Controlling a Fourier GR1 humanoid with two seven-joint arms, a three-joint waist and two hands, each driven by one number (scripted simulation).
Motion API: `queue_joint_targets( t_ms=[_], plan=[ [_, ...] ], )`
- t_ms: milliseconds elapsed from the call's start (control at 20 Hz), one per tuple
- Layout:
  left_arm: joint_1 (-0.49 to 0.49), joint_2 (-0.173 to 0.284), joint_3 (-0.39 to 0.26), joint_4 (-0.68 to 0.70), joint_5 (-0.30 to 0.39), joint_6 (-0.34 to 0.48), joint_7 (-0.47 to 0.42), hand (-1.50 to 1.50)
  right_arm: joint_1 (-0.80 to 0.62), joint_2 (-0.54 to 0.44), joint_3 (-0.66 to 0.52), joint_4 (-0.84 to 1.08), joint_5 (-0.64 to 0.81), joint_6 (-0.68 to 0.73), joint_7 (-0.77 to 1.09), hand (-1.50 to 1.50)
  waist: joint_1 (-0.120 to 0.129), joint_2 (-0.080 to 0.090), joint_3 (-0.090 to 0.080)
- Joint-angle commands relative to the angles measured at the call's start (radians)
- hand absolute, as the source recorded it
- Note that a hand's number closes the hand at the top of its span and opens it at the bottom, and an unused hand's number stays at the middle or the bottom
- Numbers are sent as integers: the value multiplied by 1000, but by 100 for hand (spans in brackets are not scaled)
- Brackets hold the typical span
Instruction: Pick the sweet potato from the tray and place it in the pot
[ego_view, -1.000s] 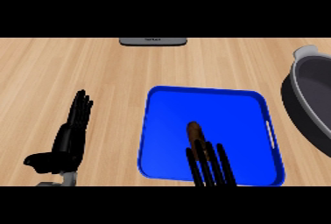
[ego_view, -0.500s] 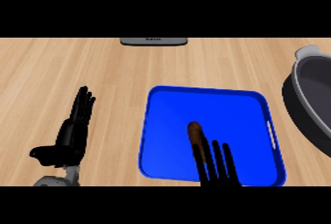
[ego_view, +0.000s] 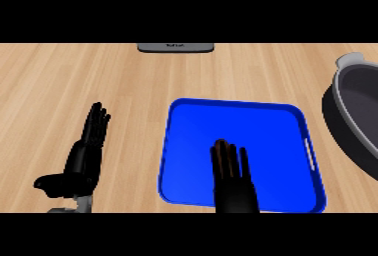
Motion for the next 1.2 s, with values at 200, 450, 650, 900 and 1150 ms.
queue_joint_targets(
  t_ms=[200,450,650,900,1150],
  plan=[
    [-3,15,86,12,15,-83,5,0,-47,18,-44,80,-1,-9,-1,-150,-1,3,2],
    [-11,-12,74,31,-17,-72,-12,0,-90,-20,-112,169,-47,-87,-74,-150,0,4,2],
    [-38,-18,64,25,-8,-67,39,0,-160,-39,-64,168,23,-141,-85,150,4,4,3],
    [24,-38,57,32,-21,-74,-39,0,-140,-48,-38,182,49,-192,-77,150,4,3,2],
    [7,-74,29,34,-67,-31,-11,0,-141,-74,-37,187,55,-237,-99,150,1,3,3]
  ],
)
